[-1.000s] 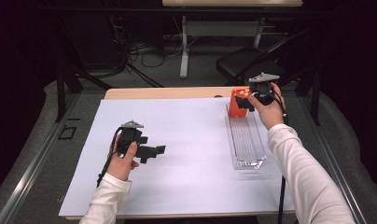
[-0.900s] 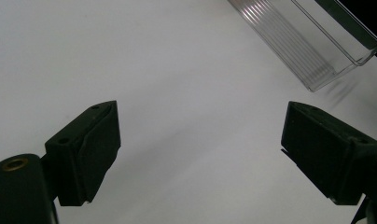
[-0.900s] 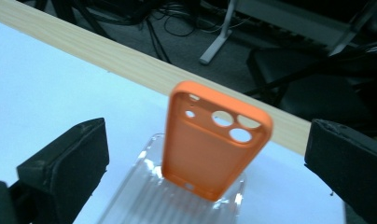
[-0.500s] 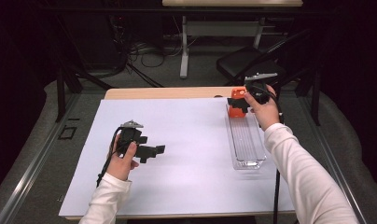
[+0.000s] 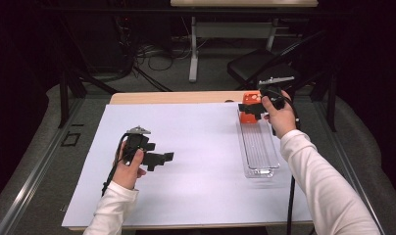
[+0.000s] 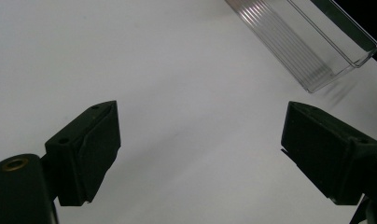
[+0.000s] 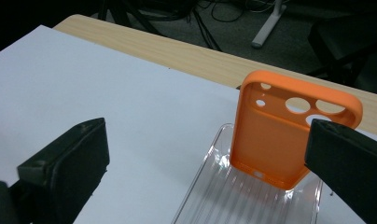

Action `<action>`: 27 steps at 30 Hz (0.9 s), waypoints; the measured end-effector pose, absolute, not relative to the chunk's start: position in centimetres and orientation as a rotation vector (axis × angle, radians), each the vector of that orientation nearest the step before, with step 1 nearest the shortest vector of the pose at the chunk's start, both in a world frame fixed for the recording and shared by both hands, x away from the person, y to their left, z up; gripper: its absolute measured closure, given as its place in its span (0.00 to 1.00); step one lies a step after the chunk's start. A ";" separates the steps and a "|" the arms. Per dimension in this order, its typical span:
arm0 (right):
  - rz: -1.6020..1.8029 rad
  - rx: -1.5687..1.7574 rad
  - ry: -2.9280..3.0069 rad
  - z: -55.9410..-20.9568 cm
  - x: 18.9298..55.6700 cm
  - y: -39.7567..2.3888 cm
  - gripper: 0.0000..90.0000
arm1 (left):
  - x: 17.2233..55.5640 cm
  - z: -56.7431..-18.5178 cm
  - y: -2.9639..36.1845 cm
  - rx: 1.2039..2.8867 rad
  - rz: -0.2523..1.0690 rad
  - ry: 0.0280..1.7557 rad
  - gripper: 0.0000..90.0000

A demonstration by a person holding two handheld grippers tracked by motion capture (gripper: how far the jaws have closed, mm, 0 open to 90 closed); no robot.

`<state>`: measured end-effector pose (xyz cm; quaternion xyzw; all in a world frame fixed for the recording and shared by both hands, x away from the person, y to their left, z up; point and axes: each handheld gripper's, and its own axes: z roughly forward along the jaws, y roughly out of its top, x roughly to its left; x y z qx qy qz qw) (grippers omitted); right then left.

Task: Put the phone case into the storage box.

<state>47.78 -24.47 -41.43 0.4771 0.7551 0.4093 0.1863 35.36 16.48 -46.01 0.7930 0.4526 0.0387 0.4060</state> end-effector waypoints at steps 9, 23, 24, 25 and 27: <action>1.154 1.268 2.180 -41.3 47.0 -24.4 0.00 | 35.3 -45.9 16.5 1.987 0.090 1.135 0.13; 1.212 1.214 2.228 -41.5 45.1 -24.2 0.00 | 35.2 -45.8 16.3 1.993 0.087 1.129 0.13; 1.223 1.199 2.246 -41.6 44.6 -24.1 0.00 | 35.2 -45.7 16.3 1.998 0.089 1.124 0.13; 1.223 1.195 2.252 -41.7 44.5 -24.1 0.00 | 35.2 -45.7 16.2 2.002 0.087 1.116 0.13; 1.245 1.191 2.260 -41.8 44.1 -24.0 0.00 | 35.2 -45.7 16.2 2.001 0.084 1.115 0.13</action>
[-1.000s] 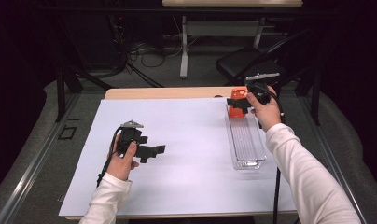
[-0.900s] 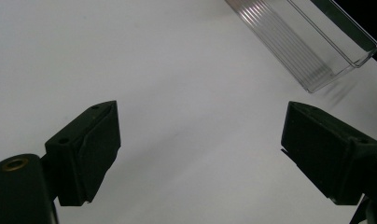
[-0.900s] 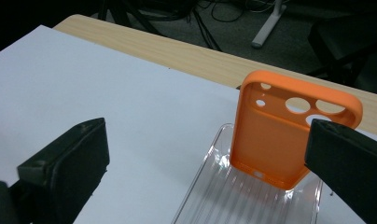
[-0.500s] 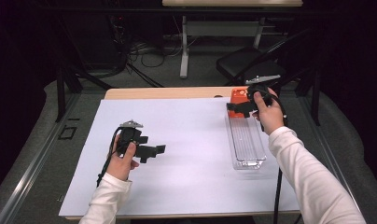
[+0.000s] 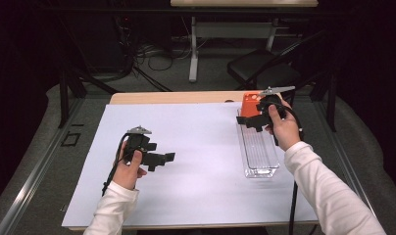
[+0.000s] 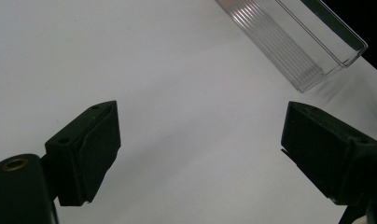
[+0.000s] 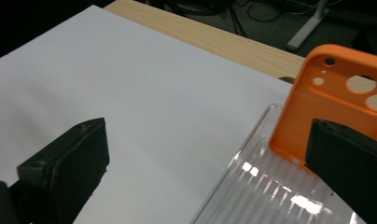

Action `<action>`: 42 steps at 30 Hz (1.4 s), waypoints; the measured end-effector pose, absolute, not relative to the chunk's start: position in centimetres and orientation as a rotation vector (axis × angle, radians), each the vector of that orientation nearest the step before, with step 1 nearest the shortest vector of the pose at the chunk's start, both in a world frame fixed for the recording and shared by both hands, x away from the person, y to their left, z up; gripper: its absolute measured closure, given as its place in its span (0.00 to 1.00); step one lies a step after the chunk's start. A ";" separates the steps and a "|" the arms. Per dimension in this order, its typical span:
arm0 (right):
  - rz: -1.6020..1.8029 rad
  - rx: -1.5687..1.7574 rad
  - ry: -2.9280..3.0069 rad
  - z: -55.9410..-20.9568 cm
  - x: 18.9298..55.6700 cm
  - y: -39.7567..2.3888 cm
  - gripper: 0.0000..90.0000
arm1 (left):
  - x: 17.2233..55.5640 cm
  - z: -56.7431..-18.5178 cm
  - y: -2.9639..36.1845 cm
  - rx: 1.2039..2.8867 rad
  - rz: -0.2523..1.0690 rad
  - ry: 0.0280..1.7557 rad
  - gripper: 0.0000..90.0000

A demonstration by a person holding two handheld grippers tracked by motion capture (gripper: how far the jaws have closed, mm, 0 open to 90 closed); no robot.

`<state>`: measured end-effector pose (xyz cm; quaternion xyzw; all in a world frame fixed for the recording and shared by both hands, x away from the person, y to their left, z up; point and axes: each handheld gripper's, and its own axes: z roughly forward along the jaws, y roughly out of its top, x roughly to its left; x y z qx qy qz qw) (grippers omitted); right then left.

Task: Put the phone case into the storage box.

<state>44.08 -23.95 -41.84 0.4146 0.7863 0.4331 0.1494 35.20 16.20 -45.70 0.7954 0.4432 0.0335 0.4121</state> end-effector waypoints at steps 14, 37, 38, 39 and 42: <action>1.253 1.078 2.339 -42.7 42.0 -22.4 0.00 | 35.2 -45.5 15.9 2.021 0.088 1.091 0.13; 1.285 0.965 2.402 -45.2 38.0 -19.7 0.00 | 34.7 -45.4 15.5 2.043 0.086 1.054 0.13; 1.287 0.957 2.402 -45.4 37.7 -19.6 0.00 | 34.7 -45.4 15.5 2.045 0.084 1.051 0.13; 1.295 0.955 2.402 -45.5 37.4 -19.4 0.00 | 34.7 -45.4 15.4 2.046 0.083 1.048 0.13; 1.310 0.949 2.389 -46.0 36.6 -19.1 0.00 | 34.7 -45.4 15.3 2.048 0.084 1.045 0.13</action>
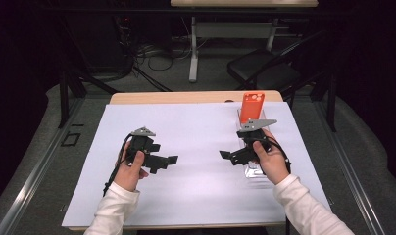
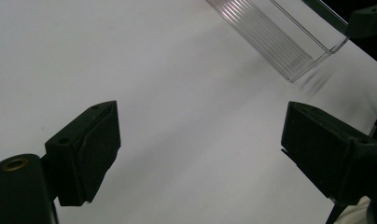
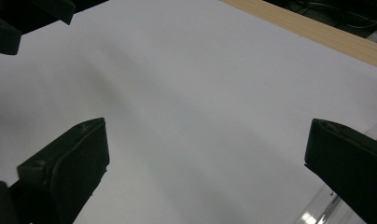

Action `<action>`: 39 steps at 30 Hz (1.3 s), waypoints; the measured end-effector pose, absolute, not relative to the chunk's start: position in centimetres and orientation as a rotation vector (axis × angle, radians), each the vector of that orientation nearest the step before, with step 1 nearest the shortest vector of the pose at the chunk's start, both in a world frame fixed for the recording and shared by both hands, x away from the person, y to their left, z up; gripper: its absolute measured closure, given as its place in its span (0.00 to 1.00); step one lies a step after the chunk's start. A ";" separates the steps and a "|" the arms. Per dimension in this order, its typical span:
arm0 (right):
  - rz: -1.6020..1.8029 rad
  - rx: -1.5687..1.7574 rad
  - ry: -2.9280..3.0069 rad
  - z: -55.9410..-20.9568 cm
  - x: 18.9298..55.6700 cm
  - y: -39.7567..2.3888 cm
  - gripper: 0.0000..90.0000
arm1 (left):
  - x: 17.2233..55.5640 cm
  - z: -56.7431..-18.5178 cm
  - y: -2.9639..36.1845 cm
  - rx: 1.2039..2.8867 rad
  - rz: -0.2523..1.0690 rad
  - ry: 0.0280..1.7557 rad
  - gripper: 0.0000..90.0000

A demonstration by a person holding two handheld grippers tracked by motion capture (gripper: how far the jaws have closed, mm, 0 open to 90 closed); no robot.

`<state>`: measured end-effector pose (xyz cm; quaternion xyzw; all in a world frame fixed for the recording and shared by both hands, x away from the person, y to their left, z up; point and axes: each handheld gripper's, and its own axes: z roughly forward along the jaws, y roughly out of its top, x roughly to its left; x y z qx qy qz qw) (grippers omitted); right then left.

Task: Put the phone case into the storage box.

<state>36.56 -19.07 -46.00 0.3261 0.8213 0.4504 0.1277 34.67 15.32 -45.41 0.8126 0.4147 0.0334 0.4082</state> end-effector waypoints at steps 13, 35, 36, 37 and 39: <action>1.381 0.908 2.408 -47.9 33.2 -18.0 0.00 | 34.5 -45.4 15.0 2.052 0.074 1.036 0.13; 1.426 0.865 2.437 -51.5 30.1 -16.3 0.00 | 34.4 -45.4 15.0 2.055 0.073 1.030 0.13; 1.426 0.865 2.437 -51.5 30.1 -16.3 0.00 | 34.4 -45.4 15.0 2.055 0.074 1.031 0.13; 1.425 0.859 2.438 -51.6 30.0 -16.2 0.00 | 34.4 -45.4 15.0 2.055 0.073 1.031 0.13; 1.424 0.856 2.445 -51.9 29.9 -16.0 0.00 | 34.4 -45.4 15.1 2.052 0.074 1.034 0.13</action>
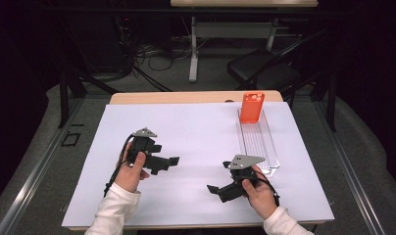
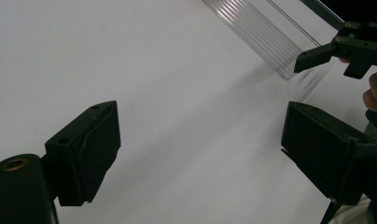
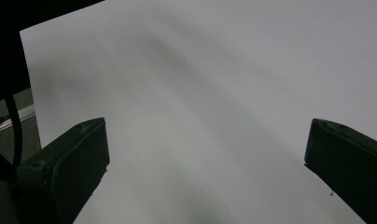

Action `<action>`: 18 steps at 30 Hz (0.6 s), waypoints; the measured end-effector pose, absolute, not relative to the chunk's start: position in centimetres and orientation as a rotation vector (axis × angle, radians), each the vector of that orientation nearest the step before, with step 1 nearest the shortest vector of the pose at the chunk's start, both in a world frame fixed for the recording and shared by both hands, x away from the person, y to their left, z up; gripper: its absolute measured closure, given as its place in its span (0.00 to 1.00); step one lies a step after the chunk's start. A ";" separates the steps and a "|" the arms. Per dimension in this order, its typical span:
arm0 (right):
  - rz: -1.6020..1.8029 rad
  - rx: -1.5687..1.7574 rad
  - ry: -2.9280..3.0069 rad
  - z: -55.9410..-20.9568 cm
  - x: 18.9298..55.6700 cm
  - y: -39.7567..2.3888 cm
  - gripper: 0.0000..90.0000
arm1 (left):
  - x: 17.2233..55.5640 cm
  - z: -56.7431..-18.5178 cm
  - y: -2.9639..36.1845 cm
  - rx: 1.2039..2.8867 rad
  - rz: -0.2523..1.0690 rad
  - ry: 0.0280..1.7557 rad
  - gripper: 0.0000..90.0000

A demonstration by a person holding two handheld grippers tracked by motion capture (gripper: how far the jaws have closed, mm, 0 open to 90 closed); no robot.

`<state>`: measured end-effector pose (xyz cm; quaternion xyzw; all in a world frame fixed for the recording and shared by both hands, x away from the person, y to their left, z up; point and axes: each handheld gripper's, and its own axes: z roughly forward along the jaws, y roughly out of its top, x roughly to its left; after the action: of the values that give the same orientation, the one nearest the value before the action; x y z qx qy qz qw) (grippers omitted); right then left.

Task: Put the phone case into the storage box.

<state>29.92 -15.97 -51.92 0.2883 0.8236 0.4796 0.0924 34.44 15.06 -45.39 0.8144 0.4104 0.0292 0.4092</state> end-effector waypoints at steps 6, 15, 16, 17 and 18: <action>1.430 0.841 2.449 -52.5 29.6 -15.6 0.00 | 34.5 -45.4 15.2 2.047 0.075 1.038 0.13; 1.436 0.846 2.445 -53.3 29.3 -15.5 0.00 | 34.6 -45.5 15.2 2.055 0.076 1.036 0.13; 1.438 0.845 2.445 -53.5 29.2 -15.5 0.00 | 34.6 -45.6 15.2 2.055 0.074 1.036 0.13; 1.438 0.845 2.445 -53.5 29.2 -15.5 0.00 | 34.6 -45.6 15.2 2.054 0.074 1.036 0.13; 1.441 0.847 2.445 -53.6 29.2 -15.5 0.00 | 34.6 -45.6 15.2 2.053 0.072 1.036 0.13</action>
<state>29.19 -15.47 -53.62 0.2848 0.8222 0.4846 0.0901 34.62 15.21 -45.63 0.8147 0.4111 0.0287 0.4080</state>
